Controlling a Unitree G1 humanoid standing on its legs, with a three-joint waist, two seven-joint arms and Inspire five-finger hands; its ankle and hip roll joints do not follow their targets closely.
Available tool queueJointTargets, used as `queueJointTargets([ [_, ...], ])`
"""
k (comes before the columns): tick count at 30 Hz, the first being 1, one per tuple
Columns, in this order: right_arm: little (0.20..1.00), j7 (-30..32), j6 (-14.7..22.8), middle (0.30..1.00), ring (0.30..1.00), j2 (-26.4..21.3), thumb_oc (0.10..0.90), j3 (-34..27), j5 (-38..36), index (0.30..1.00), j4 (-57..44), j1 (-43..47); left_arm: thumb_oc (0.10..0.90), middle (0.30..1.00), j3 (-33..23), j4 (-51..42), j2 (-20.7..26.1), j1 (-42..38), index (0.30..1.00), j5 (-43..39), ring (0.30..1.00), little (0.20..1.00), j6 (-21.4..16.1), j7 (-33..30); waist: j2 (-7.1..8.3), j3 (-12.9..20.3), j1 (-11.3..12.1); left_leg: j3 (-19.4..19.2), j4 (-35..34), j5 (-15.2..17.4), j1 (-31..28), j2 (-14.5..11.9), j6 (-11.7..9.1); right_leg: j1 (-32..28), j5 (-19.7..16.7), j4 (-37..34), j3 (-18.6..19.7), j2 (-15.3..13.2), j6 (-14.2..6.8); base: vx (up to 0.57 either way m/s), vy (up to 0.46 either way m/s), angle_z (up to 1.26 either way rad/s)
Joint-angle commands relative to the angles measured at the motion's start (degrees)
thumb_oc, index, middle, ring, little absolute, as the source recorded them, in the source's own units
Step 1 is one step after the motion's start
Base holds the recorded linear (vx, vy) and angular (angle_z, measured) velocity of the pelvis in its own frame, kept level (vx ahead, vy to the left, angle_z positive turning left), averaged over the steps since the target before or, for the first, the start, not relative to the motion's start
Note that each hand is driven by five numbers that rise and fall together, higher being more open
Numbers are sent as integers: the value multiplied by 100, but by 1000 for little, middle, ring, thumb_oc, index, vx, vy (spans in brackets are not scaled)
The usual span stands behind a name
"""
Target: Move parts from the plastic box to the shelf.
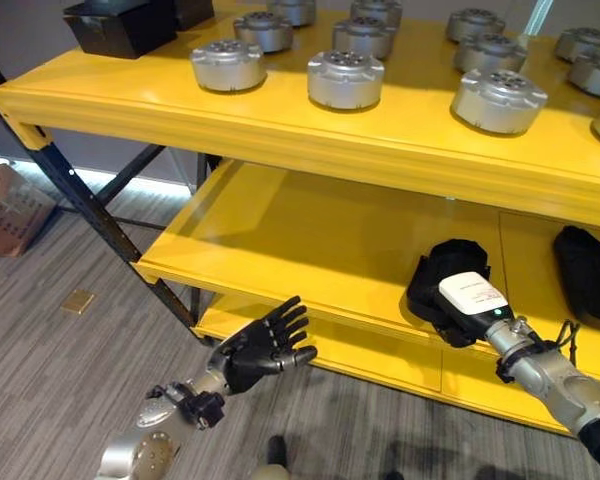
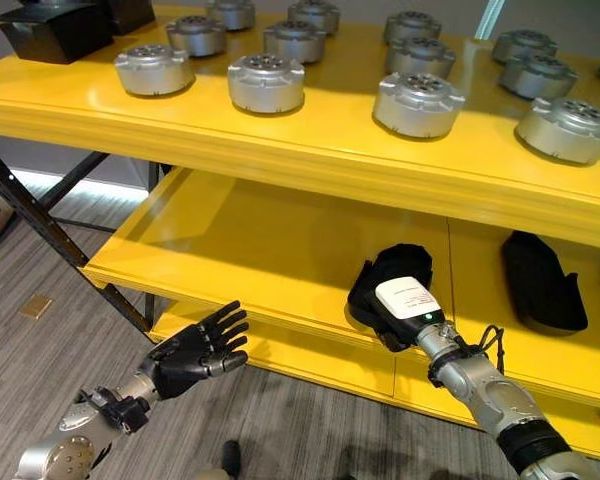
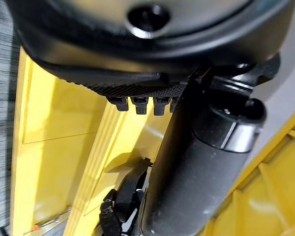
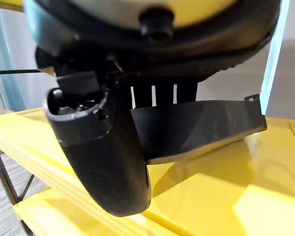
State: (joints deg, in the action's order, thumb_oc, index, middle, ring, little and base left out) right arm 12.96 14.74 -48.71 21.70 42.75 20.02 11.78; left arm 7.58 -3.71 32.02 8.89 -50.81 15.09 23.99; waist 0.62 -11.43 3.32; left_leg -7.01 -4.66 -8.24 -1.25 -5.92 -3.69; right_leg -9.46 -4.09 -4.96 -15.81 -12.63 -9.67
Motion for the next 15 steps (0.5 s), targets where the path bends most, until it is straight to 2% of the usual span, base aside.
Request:
queueJointTargets([
  [1,300,271,73,300,300,-156,400,-8,-70,300,-125,963,900,1000,-31,-331,-328,-562,1000,-185,1000,1000,-790,-4,-44,130,64,-369,123,846,-362,-43,68,289,494,461,180,175,169,11,-7,-4],
  [2,300,282,78,300,300,-143,400,-12,-46,300,-116,937,900,1000,-46,-325,-342,-567,1000,-152,1000,1000,-977,-14,-46,126,61,-370,127,848,-365,-44,67,290,495,463,182,171,169,20,-16,-4],
  [3,300,281,68,300,300,-111,400,-17,-2,300,-97,905,900,1000,-77,-332,-370,-581,1000,-108,1000,1000,-1329,-43,-44,116,62,-366,131,848,-366,-48,64,292,496,472,186,168,173,19,-24,-4],
  [7,300,429,-12,300,300,53,400,-10,76,300,122,799,900,1000,-209,-295,-526,-669,1000,-183,1000,1000,-1925,34,3,81,93,-339,151,863,-363,-60,57,285,502,494,193,165,179,21,-55,-1],
  [9,300,453,-55,300,300,80,400,7,45,300,207,831,900,1000,-224,-321,-543,-684,1000,70,1000,1000,-1866,30,20,51,115,-327,171,862,-339,-76,45,294,511,511,187,167,184,4,-66,1],
  [12,300,478,-165,300,300,100,400,73,-14,300,328,928,900,1000,-217,-312,-513,-734,1000,507,1000,1000,-1790,-321,10,-5,136,-315,200,852,-295,-95,28,334,526,552,171,171,190,-14,-48,1],
  [14,300,475,-217,300,300,83,400,144,-79,300,430,1041,900,1000,-203,-272,-485,-740,1000,784,1000,1000,-1324,-684,-11,-24,152,-315,206,837,-278,-108,13,345,539,569,160,180,199,0,0,0],
  [15,300,472,-242,300,300,66,400,193,-118,300,479,1113,900,1000,-194,-224,-464,-744,1000,927,1000,1000,-1237,-1063,-28,-32,154,-314,206,830,-276,-110,10,344,548,576,149,183,203,0,0,0],
])
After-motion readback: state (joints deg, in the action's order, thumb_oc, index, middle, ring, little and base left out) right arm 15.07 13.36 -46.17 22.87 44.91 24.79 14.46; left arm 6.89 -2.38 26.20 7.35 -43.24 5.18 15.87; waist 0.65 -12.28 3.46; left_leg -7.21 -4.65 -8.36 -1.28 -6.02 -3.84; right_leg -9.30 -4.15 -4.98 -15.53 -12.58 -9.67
